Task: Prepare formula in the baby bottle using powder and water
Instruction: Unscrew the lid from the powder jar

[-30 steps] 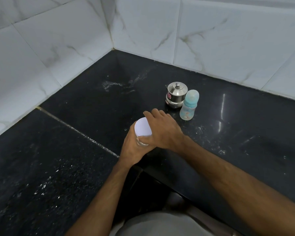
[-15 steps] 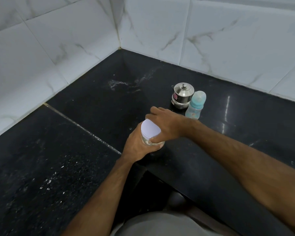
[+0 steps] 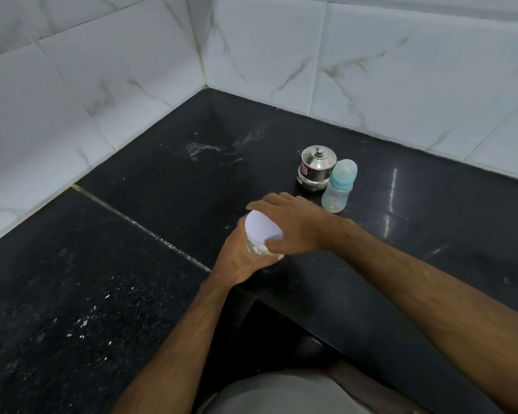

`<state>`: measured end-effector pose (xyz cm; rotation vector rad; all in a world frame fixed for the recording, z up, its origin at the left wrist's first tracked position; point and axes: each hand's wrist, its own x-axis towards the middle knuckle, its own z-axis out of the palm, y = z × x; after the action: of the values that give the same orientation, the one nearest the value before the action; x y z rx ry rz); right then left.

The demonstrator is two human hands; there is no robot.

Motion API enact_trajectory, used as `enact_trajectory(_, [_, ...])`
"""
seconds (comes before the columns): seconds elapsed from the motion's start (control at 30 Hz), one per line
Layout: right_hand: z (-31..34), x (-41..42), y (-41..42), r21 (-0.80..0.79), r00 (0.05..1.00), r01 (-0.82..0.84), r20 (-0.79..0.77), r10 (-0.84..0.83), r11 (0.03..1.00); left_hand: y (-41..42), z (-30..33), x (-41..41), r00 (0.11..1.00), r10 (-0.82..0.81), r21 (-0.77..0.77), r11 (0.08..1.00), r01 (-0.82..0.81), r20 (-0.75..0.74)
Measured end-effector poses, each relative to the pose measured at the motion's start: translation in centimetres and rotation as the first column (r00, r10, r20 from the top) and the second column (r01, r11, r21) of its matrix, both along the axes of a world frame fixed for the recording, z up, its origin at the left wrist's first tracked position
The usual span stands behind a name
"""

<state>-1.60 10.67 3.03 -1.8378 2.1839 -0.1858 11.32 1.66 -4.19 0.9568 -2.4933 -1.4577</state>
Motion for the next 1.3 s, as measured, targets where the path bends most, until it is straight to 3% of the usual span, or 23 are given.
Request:
enact_trajectory(0.1, [0.2,0.0,0.3,0.031,0.995,-0.002,0.105,-0.001,1.0,0.2,0.1,0.0,1.0,-0.008,0.035,0.999,0.008,0.007])
enact_trajectory(0.27, [-0.1,0.8,0.0,-0.023,0.991,0.124,-0.054,-0.125,0.992,-0.1,-0.6,0.1,1.0,0.024,0.045,0.999,-0.023,-0.015])
enact_trajectory(0.47, [0.0,1.5,-0.1,-0.004,0.99,0.066,0.122,-0.065,0.998,-0.3,-1.0,0.1,0.998,0.032,-0.025,0.999,-0.033,-0.055])
enact_trajectory(0.6, [-0.5,1.8,-0.5,-0.049,0.984,0.173,-0.029,-0.174,0.984,-0.2,-0.9,0.2,1.0,0.015,0.015,1.0,-0.015,-0.02])
enact_trajectory(0.8, [-0.2,1.9,-0.4,0.002,0.978,0.087,0.192,-0.086,0.996,-0.1,-0.6,-0.3,0.999,-0.022,0.023,0.999,0.022,0.028])
enact_trajectory(0.97, [-0.8,1.9,-0.6,-0.054,0.975,0.221,0.025,-0.22,0.974,-0.2,-0.6,0.1,1.0,0.012,0.016,1.0,-0.012,0.002])
enact_trajectory(1.13, [-0.5,1.8,-0.4,0.008,0.972,0.114,0.206,-0.113,0.993,-0.3,-1.3,0.0,0.998,0.039,-0.027,0.999,-0.04,-0.059])
enact_trajectory(1.3, [-0.8,2.0,-0.4,-0.035,0.976,0.216,0.015,-0.216,0.976,-0.4,-1.2,-0.3,1.0,0.02,0.03,0.999,-0.019,-0.019])
